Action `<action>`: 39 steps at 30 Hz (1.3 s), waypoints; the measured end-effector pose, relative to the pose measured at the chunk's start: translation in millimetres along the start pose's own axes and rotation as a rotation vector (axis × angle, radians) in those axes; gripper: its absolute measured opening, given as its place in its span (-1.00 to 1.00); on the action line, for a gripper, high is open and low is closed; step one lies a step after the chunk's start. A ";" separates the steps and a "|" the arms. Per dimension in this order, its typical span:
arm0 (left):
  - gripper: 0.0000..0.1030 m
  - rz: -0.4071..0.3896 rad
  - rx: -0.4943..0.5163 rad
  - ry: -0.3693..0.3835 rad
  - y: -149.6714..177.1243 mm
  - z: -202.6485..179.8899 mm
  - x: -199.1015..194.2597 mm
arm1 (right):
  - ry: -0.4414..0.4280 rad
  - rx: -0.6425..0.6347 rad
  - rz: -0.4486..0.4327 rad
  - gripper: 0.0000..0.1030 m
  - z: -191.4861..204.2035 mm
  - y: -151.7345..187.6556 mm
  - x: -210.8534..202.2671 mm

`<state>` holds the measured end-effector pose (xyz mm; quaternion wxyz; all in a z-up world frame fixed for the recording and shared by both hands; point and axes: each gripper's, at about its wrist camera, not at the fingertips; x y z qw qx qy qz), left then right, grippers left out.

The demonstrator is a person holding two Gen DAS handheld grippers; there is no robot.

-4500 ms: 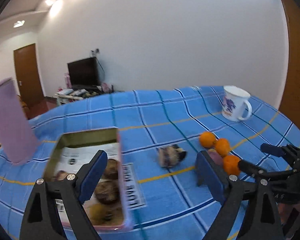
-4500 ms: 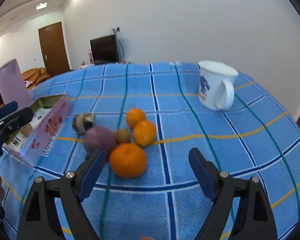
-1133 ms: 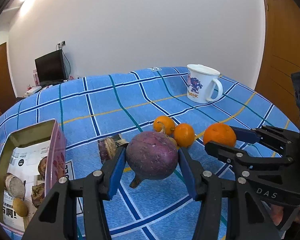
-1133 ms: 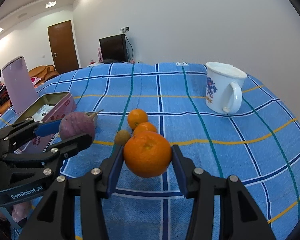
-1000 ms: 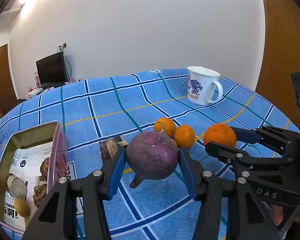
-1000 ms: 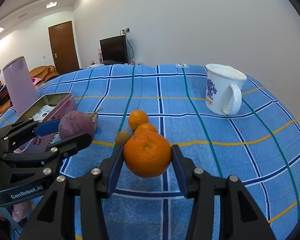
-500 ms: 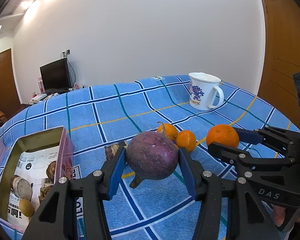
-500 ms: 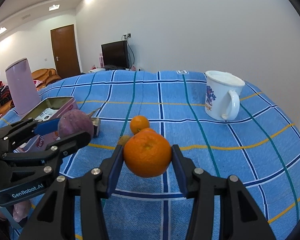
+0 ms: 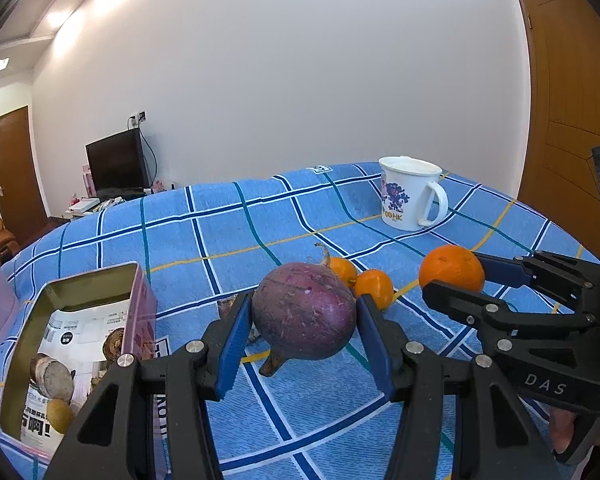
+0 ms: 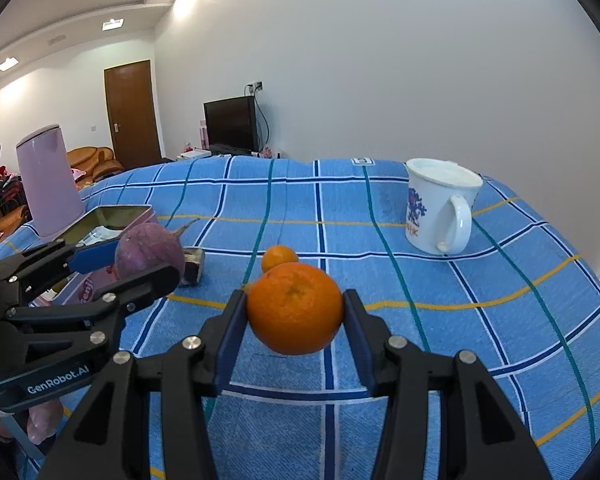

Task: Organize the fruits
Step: 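Lift the purple root with the left tool and the orange with the right tool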

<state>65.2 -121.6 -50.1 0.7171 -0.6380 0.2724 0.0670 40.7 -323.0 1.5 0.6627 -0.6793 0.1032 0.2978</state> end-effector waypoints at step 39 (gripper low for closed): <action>0.07 -0.047 -0.012 -0.066 3.9 5.3 -15.4 | 0.022 -0.058 -0.067 -0.01 11.3 0.2 -11.6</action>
Point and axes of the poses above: each gripper's, at about its wrist camera, not at the fingertips, and x roughly the way its jaws point, z to its left, y to its underside, and after that the axes turned 3 degrees about -y, right-handed
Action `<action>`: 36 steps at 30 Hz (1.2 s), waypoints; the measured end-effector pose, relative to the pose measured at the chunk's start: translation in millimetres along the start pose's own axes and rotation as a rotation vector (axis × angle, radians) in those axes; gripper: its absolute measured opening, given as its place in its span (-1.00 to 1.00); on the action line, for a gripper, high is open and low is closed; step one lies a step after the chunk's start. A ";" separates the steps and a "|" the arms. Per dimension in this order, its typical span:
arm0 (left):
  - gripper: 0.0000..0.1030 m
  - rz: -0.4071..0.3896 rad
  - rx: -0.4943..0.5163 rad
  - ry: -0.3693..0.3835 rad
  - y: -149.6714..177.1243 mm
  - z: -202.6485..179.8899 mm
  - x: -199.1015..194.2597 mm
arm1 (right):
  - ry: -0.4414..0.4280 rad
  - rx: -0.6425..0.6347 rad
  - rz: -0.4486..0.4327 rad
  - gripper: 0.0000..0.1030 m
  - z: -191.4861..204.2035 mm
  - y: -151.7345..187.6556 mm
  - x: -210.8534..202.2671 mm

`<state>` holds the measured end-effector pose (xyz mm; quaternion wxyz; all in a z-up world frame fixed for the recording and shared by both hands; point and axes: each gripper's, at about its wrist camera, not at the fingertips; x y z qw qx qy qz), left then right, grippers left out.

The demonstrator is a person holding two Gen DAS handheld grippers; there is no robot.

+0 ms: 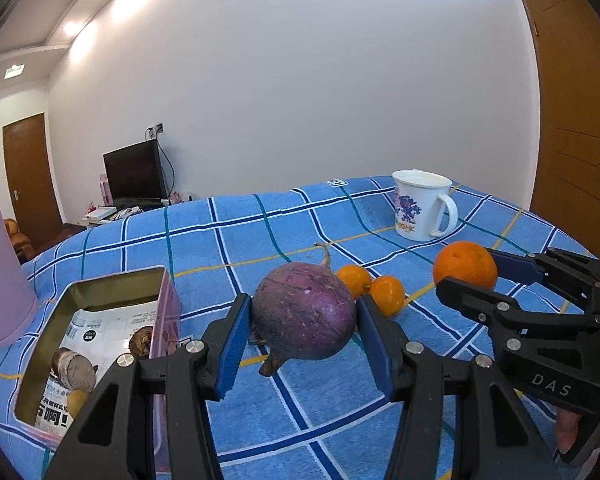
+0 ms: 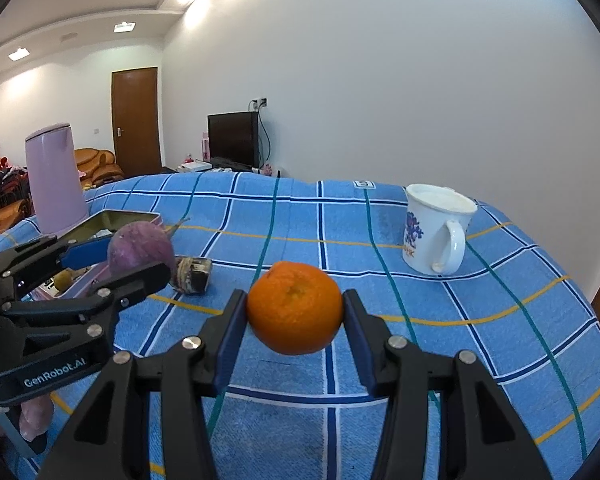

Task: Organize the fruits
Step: 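Lift the purple root with the left tool and the orange with the right tool, then carry the purple root and orange over the pink tin with both tools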

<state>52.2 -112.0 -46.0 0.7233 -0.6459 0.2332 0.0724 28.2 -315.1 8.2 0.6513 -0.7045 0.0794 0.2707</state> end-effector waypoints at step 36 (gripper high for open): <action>0.07 0.045 -0.106 -0.139 16.0 86.3 -35.2 | -0.185 -0.105 0.021 -0.01 85.4 -20.2 23.1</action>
Point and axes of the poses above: each gripper's, at about its wrist camera, not at the fingertips, and x roughly the way its jaws point, z to its left, y to its underside, and after that the axes turned 3 degrees about -y, right-handed
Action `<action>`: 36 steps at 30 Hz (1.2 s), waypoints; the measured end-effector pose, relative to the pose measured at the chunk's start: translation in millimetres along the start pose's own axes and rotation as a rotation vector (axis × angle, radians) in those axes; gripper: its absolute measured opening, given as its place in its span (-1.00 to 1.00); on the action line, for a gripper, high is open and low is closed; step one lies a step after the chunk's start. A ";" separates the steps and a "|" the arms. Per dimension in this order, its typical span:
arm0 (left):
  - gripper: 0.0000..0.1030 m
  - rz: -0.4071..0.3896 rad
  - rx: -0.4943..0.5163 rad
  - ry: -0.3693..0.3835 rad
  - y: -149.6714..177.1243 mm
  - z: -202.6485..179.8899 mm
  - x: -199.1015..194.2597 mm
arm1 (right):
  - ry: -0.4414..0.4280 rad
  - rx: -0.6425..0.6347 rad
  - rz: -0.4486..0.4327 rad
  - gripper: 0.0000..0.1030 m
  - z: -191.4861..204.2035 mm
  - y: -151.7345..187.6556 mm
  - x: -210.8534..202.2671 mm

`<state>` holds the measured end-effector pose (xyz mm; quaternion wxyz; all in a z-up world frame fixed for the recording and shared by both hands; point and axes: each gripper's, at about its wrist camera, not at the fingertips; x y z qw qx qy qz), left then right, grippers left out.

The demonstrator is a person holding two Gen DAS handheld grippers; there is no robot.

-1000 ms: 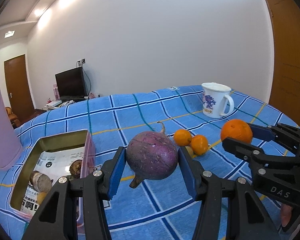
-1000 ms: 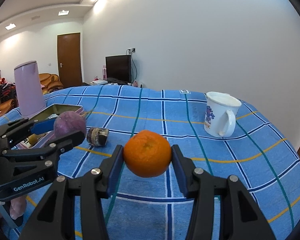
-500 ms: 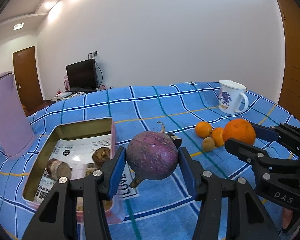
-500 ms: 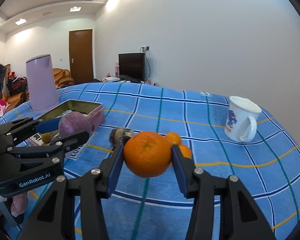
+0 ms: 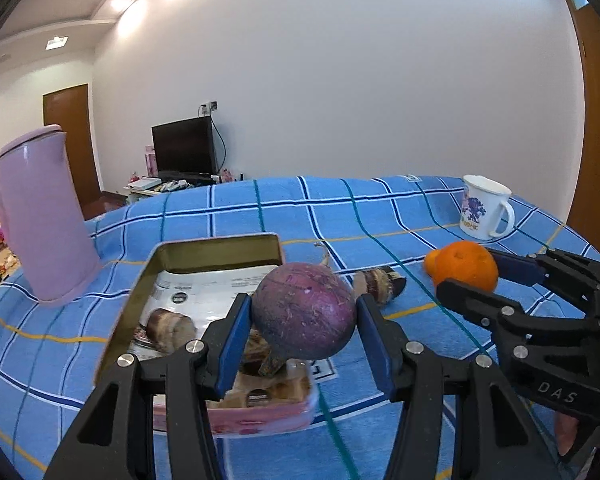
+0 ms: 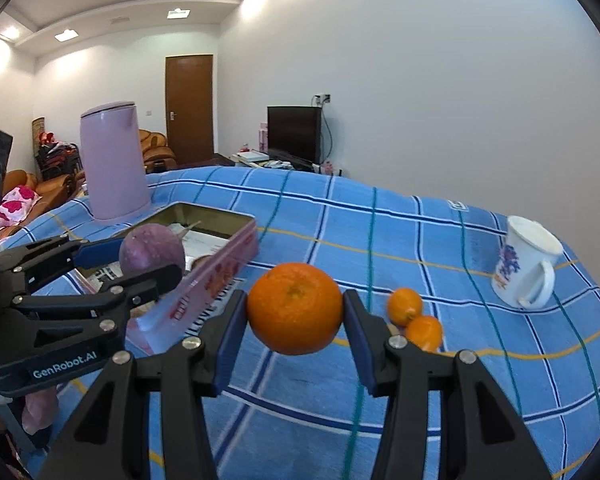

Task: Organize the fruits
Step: 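Carry the purple root and orange over the pink tin with both tools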

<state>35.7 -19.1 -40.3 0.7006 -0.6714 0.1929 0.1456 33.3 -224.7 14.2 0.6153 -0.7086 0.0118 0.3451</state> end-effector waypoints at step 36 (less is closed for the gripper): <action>0.07 -0.015 -0.071 -0.196 -3.7 96.6 1.4 | -0.176 -0.058 0.025 -0.01 66.1 -41.0 48.3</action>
Point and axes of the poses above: each gripper's, at about its wrist camera, not at the fingertips, and x roughly the way its jaws point, z to its left, y to its underside, and after that the axes turned 3 degrees about -y, right-handed
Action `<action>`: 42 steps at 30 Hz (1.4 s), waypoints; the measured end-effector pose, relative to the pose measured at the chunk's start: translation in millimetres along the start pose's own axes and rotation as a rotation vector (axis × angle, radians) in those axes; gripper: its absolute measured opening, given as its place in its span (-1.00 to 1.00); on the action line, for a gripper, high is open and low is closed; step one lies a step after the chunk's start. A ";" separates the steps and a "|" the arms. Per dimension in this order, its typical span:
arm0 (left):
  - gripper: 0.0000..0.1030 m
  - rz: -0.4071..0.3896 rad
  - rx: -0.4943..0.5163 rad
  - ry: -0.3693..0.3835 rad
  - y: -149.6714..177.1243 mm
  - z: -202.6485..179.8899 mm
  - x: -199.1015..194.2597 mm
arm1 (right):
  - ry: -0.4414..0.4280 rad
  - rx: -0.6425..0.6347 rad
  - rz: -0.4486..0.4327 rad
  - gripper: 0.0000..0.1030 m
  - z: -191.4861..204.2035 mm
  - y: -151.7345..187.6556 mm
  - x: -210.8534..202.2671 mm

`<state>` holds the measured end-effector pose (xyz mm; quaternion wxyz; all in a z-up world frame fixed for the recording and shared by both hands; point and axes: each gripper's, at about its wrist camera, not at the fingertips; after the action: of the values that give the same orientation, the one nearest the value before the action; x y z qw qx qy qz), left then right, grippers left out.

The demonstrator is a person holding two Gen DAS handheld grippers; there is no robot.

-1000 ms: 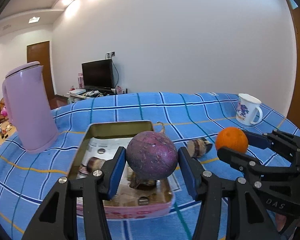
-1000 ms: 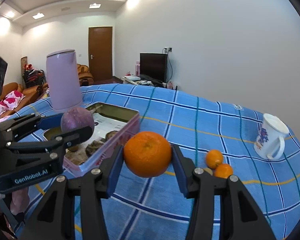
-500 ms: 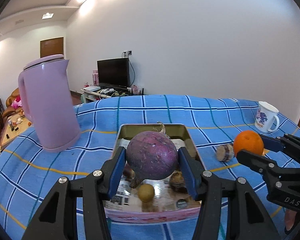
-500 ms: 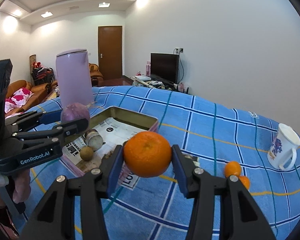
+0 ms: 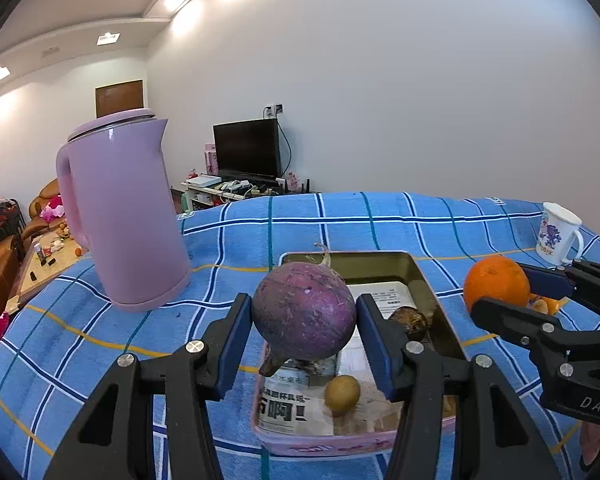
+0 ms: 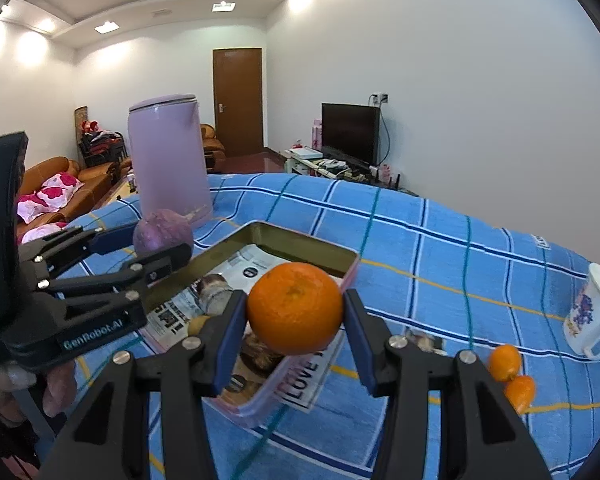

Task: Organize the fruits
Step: 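Carry the purple root and orange over the pink tin with both tools, then open both tools to drop the purple root and orange into the tin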

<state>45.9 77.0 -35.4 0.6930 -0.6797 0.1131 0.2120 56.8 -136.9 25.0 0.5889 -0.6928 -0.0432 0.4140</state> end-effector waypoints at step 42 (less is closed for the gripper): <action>0.08 0.062 0.027 -0.006 7.4 14.2 37.6 | -0.082 -0.009 0.103 0.09 21.0 9.0 54.4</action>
<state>73.9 96.1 -58.0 0.6956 -0.6656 0.1350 0.2341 75.4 -93.4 -10.3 0.5615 -0.6790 -0.0333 0.4718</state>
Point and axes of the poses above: each gripper's, at about its wrist camera, not at the fingertips, and x roughly the way its jaws point, z to its left, y to its underside, and after that the axes turned 3 degrees about -y, right-handed
